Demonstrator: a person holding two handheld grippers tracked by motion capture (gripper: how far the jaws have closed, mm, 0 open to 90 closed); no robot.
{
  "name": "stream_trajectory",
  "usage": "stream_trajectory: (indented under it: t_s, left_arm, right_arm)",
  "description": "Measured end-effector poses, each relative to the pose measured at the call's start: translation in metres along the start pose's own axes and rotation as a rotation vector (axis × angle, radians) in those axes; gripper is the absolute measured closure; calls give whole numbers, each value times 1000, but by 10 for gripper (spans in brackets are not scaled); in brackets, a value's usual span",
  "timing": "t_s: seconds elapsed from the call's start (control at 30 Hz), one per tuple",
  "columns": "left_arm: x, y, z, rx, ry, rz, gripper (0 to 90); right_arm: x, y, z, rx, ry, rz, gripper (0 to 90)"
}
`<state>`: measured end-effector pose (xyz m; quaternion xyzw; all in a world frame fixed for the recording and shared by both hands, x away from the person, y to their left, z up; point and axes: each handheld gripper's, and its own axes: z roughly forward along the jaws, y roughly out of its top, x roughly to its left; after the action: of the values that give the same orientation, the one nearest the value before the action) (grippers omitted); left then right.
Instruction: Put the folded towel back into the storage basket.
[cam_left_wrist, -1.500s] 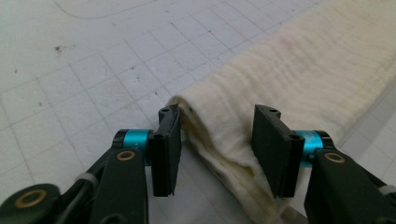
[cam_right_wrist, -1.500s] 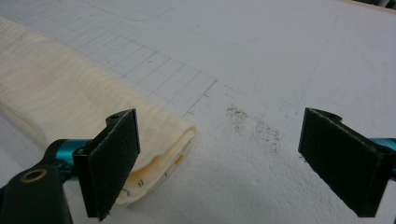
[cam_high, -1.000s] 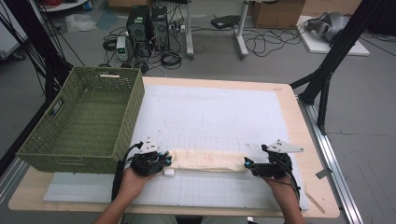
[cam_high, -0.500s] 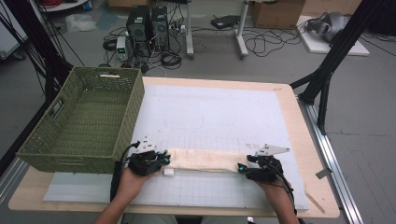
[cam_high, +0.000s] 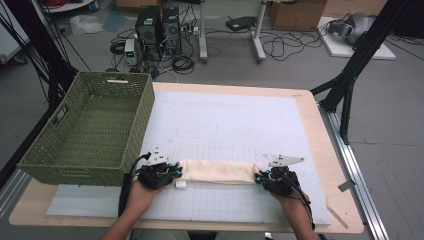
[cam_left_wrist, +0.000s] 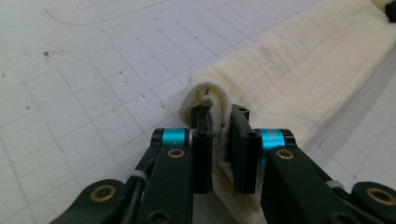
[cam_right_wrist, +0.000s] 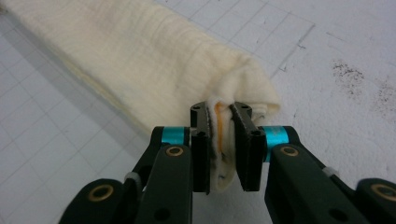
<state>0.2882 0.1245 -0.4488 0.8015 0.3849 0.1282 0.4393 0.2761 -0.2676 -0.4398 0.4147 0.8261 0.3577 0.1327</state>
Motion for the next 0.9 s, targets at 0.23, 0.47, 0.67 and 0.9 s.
stream_trajectory:
  t_s: [0.23, 0.47, 0.67, 0.9]
  left_arm:
    - [0, 3, -4, -19, -5, -1, 811]
    - [0, 13, -17, -89, -12, -14, 813]
    - [-4, 18, -24, -116, -8, -22, 813]
    - [-7, 31, -40, -168, 33, -16, 812]
  right_arm:
    - [-1, 1, -2, -24, -8, 3, 820]
    - [-5, 8, -7, -79, -13, 16, 821]
    - [-7, 16, -5, -77, -23, -3, 820]
    - [-13, 39, -6, -113, -45, -35, 819]
